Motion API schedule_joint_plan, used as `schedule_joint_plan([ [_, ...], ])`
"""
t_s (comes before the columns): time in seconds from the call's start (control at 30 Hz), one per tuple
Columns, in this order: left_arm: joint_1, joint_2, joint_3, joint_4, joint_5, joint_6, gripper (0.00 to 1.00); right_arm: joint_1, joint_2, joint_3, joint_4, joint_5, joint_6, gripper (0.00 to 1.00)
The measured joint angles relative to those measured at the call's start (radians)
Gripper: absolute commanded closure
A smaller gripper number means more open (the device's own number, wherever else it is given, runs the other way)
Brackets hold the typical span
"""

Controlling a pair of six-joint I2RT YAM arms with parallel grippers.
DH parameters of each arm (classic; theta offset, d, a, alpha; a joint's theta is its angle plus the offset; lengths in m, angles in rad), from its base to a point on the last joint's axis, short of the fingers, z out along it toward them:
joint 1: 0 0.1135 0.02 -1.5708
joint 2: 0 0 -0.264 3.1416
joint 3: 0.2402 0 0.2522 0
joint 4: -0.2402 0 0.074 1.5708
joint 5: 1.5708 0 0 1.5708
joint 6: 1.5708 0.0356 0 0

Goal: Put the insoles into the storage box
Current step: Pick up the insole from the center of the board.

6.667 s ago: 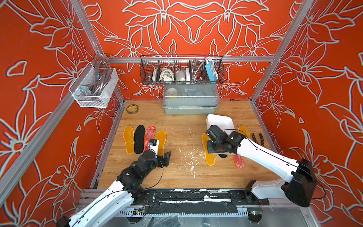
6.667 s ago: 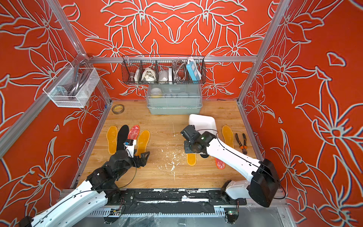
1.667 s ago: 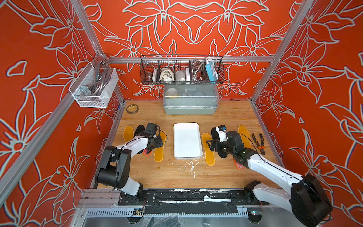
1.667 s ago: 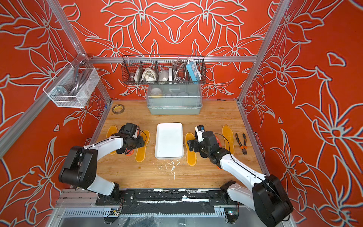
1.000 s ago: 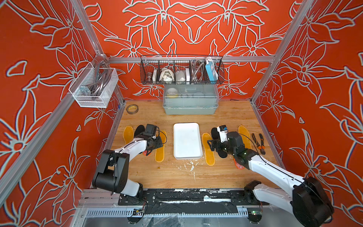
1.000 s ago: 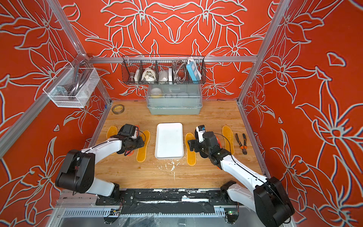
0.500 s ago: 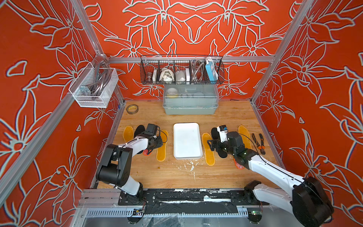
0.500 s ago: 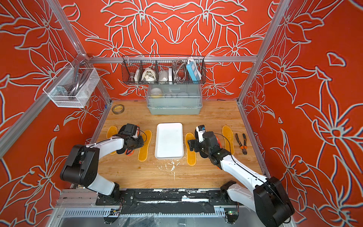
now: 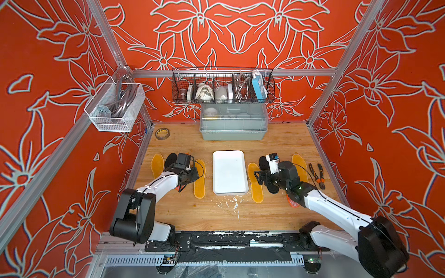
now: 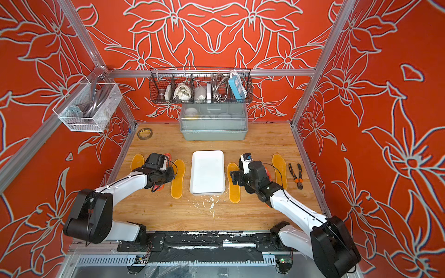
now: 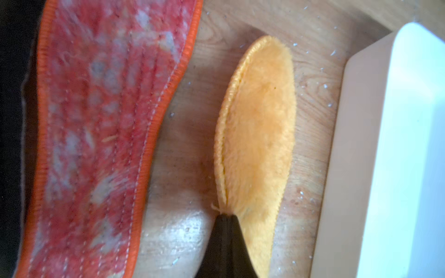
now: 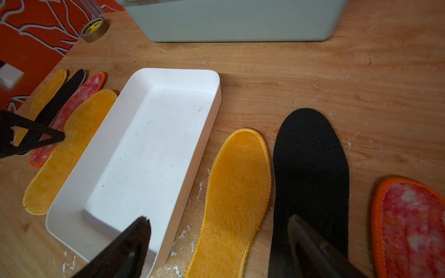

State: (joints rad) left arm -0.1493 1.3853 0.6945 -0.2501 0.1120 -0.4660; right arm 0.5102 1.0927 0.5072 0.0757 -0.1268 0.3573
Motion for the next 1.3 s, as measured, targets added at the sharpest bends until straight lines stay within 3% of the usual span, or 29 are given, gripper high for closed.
schedule_joint_plan([
  [0.53,0.0,-0.15,-0.067,0.019,0.093,-0.055,1.0,0.0,0.0,0.0,0.0,0.026,0.008,0.08],
  [0.83,-0.006,-0.282,-0.066,0.001,0.138,-0.103,1.0,0.0,0.0,0.0,0.0,0.026,0.002,0.0],
  [1.13,-0.17,-0.333,-0.014,0.014,0.111,-0.183,1.0,0.0,0.0,0.0,0.001,0.026,-0.004,0.0],
  [1.3,-0.252,-0.283,-0.011,0.095,0.067,-0.243,1.0,0.0,0.0,0.0,0.001,0.026,-0.004,0.0],
])
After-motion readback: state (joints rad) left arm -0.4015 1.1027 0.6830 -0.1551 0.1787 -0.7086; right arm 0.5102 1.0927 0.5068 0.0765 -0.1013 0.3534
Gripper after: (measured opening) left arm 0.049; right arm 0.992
